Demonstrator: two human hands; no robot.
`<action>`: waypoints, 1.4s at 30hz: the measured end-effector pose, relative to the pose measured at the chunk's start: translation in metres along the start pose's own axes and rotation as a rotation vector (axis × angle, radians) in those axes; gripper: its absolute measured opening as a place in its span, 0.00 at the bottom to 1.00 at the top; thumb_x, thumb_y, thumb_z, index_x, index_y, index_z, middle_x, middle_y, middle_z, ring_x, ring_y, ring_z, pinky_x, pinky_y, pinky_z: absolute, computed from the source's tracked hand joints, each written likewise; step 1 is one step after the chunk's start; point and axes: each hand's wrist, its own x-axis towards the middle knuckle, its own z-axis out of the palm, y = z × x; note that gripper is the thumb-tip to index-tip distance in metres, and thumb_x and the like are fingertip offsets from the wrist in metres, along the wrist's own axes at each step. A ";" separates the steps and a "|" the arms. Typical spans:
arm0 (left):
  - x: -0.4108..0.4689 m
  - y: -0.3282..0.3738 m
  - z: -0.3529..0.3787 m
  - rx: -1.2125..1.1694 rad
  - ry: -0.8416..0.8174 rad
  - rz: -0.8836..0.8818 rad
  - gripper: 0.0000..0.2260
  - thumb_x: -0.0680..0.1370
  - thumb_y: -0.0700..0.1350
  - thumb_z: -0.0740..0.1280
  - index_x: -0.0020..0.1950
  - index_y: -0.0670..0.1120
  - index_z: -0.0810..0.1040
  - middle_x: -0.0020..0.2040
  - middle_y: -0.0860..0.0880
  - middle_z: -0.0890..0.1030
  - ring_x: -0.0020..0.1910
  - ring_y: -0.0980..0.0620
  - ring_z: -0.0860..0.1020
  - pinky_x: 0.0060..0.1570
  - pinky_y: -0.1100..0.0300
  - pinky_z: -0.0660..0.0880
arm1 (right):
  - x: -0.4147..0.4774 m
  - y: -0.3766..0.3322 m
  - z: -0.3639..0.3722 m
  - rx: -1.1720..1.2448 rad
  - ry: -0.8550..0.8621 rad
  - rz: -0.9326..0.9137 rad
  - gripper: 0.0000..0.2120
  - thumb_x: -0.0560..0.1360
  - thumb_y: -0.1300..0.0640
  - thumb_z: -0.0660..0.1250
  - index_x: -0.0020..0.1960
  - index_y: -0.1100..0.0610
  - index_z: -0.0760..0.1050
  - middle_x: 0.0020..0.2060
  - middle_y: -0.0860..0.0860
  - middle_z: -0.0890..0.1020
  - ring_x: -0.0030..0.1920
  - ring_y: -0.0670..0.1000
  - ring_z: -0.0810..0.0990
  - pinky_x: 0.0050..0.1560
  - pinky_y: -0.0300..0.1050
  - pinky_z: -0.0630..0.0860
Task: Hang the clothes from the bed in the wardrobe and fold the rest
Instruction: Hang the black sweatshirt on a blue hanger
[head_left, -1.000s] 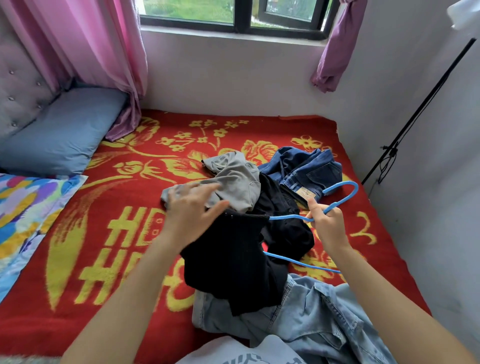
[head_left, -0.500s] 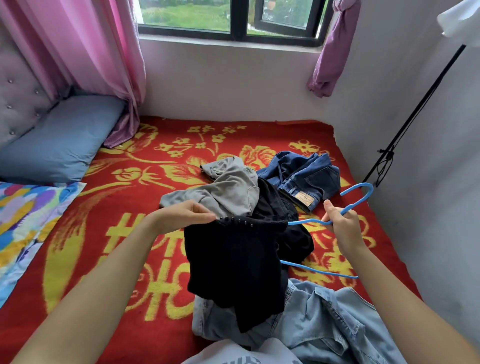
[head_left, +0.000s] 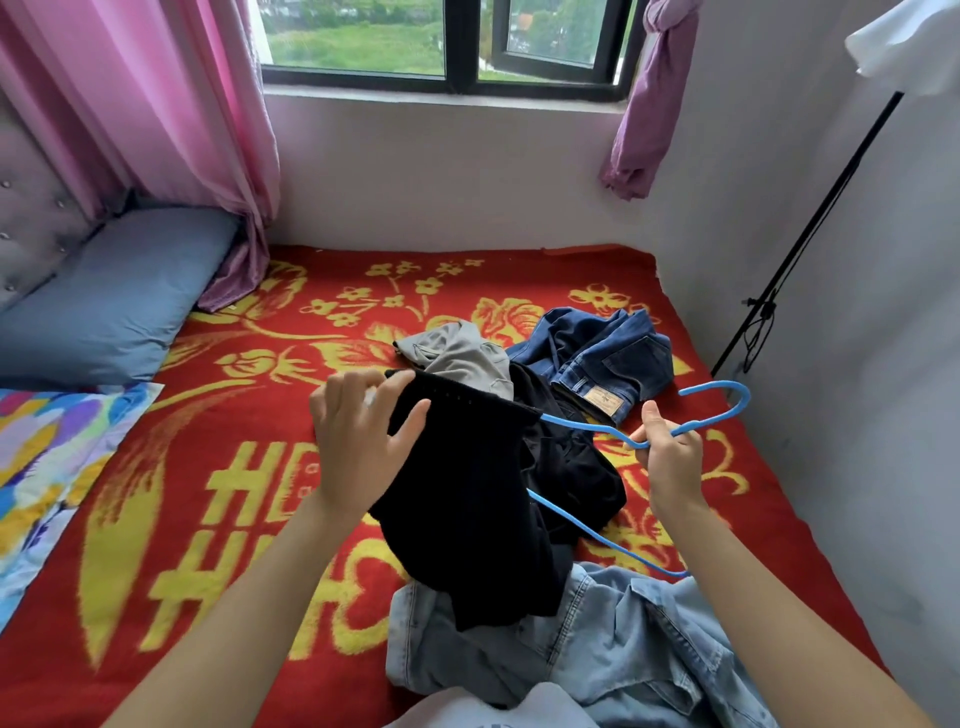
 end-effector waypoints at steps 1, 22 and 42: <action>0.002 -0.004 -0.003 0.031 -0.090 -0.028 0.15 0.73 0.52 0.67 0.56 0.47 0.73 0.49 0.40 0.78 0.52 0.47 0.69 0.48 0.46 0.70 | 0.001 -0.002 0.000 0.014 -0.009 -0.013 0.24 0.79 0.54 0.61 0.25 0.60 0.69 0.14 0.45 0.64 0.17 0.41 0.65 0.25 0.32 0.65; 0.063 0.030 -0.027 -0.153 -0.566 0.433 0.20 0.77 0.51 0.55 0.38 0.39 0.79 0.29 0.49 0.78 0.26 0.49 0.78 0.20 0.59 0.72 | -0.034 -0.072 0.057 -0.115 -0.208 -0.208 0.27 0.79 0.46 0.58 0.21 0.50 0.71 0.15 0.45 0.67 0.21 0.43 0.67 0.36 0.46 0.64; 0.086 -0.013 -0.042 -0.350 -0.377 -0.186 0.07 0.78 0.44 0.64 0.48 0.41 0.79 0.37 0.46 0.81 0.40 0.44 0.80 0.41 0.55 0.70 | 0.015 -0.084 -0.001 -0.063 0.195 -0.422 0.07 0.76 0.55 0.58 0.40 0.48 0.71 0.39 0.42 0.75 0.39 0.42 0.73 0.46 0.38 0.68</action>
